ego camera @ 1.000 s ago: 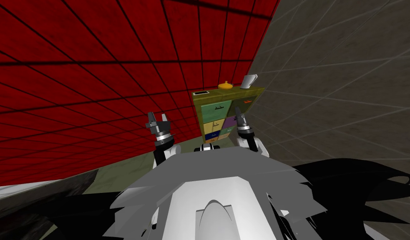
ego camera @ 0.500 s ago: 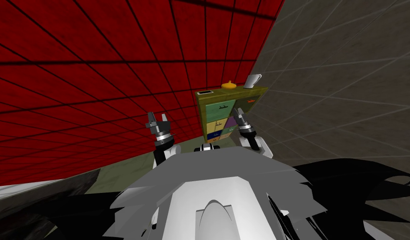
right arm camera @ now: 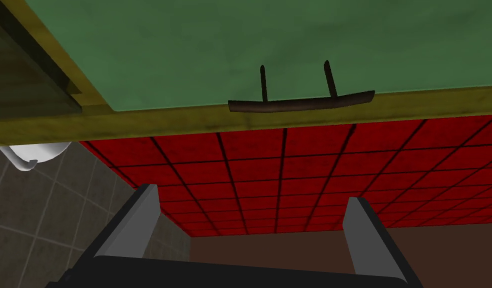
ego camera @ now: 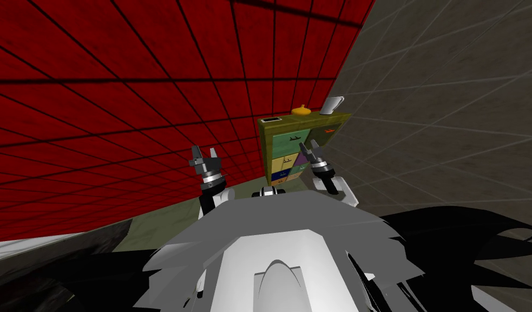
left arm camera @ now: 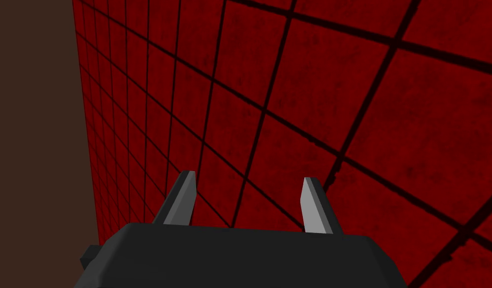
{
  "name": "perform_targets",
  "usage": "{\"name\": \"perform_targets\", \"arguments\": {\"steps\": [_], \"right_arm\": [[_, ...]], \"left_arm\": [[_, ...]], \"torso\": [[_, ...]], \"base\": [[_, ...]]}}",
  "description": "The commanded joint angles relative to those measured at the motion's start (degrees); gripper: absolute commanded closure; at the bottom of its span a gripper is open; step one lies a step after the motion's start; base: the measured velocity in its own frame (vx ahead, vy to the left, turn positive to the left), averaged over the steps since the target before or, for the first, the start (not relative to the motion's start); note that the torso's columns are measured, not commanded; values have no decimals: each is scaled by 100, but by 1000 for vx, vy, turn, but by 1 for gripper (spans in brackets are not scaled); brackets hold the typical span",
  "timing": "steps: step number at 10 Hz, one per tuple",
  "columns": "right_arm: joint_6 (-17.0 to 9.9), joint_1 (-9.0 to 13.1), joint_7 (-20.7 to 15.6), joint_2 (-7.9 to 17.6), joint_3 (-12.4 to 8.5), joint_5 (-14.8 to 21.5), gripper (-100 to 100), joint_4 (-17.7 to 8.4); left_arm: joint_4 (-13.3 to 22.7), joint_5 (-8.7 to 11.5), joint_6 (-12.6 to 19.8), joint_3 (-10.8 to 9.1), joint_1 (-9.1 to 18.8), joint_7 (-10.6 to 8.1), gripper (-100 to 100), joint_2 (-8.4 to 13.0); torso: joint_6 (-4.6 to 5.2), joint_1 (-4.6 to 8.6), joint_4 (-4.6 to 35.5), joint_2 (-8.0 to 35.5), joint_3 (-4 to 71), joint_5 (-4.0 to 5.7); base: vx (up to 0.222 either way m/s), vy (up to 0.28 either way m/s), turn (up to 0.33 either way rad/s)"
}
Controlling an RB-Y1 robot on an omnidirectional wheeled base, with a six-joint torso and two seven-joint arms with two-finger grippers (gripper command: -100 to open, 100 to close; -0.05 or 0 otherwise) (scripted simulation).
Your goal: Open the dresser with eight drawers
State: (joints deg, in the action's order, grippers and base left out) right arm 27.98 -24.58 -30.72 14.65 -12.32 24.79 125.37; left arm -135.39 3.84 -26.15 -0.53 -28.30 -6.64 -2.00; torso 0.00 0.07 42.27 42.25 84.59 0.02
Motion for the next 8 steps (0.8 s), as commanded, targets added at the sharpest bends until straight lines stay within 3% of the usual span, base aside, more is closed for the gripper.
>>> {"name": "perform_targets", "arguments": {"steps": [1,8], "right_arm": [[-71,37,-343,103,-132,333,-100,-27],[-266,167,-1423,509,-583,1446,-100,-252]], "left_arm": [[0,0,0,0,0,0,0,0],[0,0,0,0,0,0,0,0]], "torso": [[0,-10,0,-1,0,-3],[0,-4,0,2,-1,-3]], "base": [[-1,74,-4],[-9,85,-2]]}}
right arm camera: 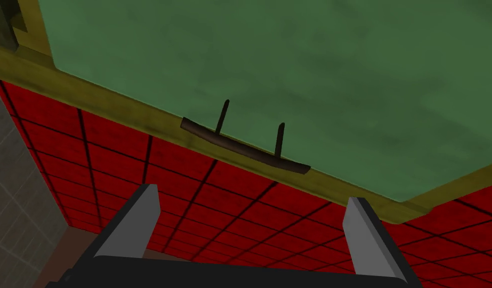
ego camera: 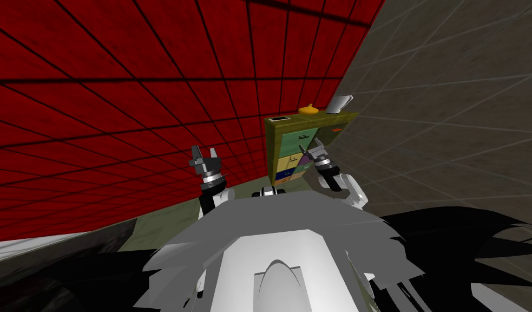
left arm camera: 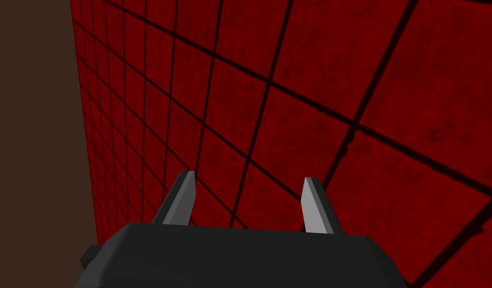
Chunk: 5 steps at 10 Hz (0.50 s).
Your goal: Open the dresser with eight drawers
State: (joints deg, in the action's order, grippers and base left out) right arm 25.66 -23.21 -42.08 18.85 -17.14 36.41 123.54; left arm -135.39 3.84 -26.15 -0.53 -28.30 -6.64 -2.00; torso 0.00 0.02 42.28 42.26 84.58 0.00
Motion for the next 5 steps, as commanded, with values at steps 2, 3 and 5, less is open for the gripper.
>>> {"name": "perform_targets", "arguments": {"steps": [2,3,5], "right_arm": [[-77,59,-525,180,-190,507,-100,-129],[-120,88,-736,273,-279,728,-100,-191],[-163,118,-956,367,-367,946,-100,-256]], "left_arm": [[0,0,0,0,0,0,0,0],[0,0,0,0,0,0,0,0],[0,0,0,0,0,0,0,0]], "torso": [[0,-4,1,2,-1,1],[0,-2,0,0,0,0],[-1,-7,0,1,-1,-1]], "base": [[-6,89,-2],[5,81,0],[-3,88,-3]]}}
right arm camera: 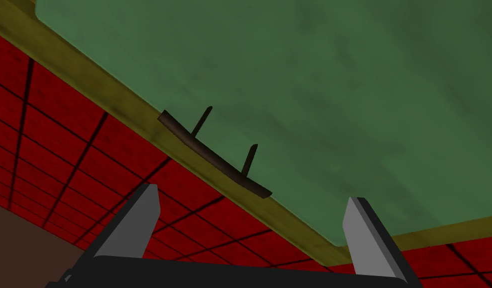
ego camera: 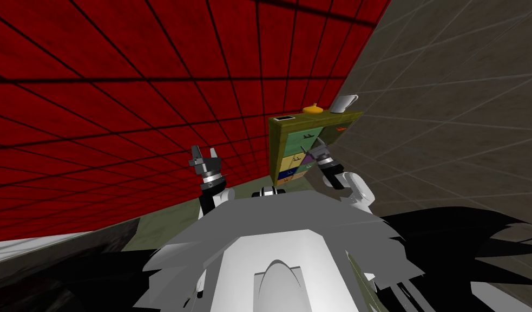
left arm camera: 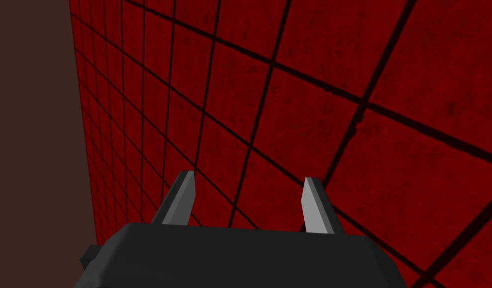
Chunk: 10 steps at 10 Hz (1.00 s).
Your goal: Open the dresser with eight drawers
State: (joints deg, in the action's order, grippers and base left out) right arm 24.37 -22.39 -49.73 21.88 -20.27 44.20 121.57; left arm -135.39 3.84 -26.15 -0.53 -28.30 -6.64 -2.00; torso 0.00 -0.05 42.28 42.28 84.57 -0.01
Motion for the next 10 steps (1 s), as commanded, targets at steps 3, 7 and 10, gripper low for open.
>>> {"name": "perform_targets", "arguments": {"steps": [3,7,10], "right_arm": [[-119,95,-605,256,-224,589,-100,-188],[-269,198,-1309,617,-530,1322,-100,-413],[-355,256,-1794,841,-712,1798,-100,-530]], "left_arm": [[0,0,0,0,0,0,0,0],[0,0,0,0,0,0,0,0],[0,0,0,0,0,0,0,0]], "torso": [[1,4,2,5,-3,1],[0,-7,0,-1,0,-3],[0,13,-1,-4,2,4]], "base": [[-12,77,-2],[-14,100,-2],[-1,92,-1]]}}
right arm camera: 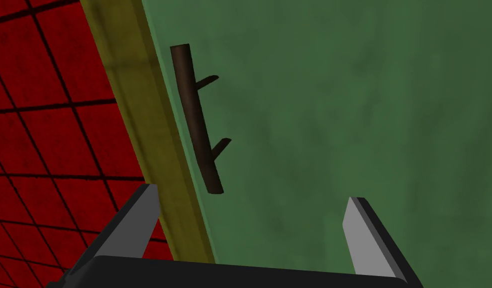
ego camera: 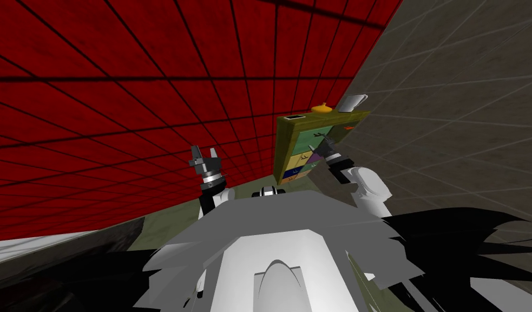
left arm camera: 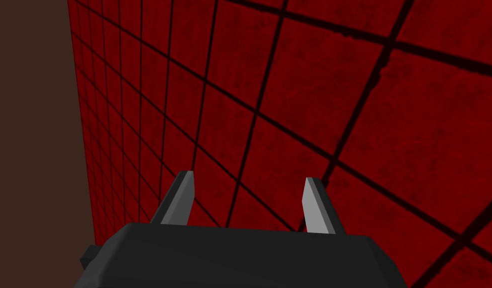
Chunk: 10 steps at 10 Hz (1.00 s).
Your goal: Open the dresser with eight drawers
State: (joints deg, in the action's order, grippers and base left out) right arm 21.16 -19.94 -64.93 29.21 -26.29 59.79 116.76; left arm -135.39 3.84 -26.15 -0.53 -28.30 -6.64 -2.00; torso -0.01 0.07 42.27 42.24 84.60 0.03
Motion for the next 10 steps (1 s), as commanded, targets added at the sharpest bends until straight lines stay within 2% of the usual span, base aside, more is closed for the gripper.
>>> {"name": "perform_targets", "arguments": {"steps": [1,4,5,6,7,9,10], "right_arm": [[-56,25,-396,169,-161,362,-100,-79],[-114,64,-723,342,-295,693,-100,-146],[-86,56,-628,313,-279,604,-100,-140],[-202,160,-549,506,-338,640,-100,-348],[-202,160,-549,506,-338,640,-100,-348],[-313,263,-446,692,-390,662,-100,-553],[-278,253,-470,655,-373,654,-100,-515]], "left_arm": [[0,0,0,0,0,0,0,0],[0,0,0,0,0,0,0,0],[0,0,0,0,0,0,0,0],[0,0,0,-1,0,0,0,1],[0,0,0,0,1,0,0,1],[0,0,0,0,1,0,0,1],[0,0,0,0,1,0,0,1]], "torso": [[1,-2,2,6,-4,-1],[1,-3,1,2,-1,-2],[1,-4,1,4,-2,-2],[1,3,1,4,-3,0],[-3,-1,2,8,-4,-1],[0,-7,2,6,-4,-3],[0,-7,1,3,-2,-3]], "base": [[-15,77,-2],[-4,64,-2],[-6,25,-2],[-24,23,162],[-31,26,110],[-26,23,144],[-10,8,31]]}}
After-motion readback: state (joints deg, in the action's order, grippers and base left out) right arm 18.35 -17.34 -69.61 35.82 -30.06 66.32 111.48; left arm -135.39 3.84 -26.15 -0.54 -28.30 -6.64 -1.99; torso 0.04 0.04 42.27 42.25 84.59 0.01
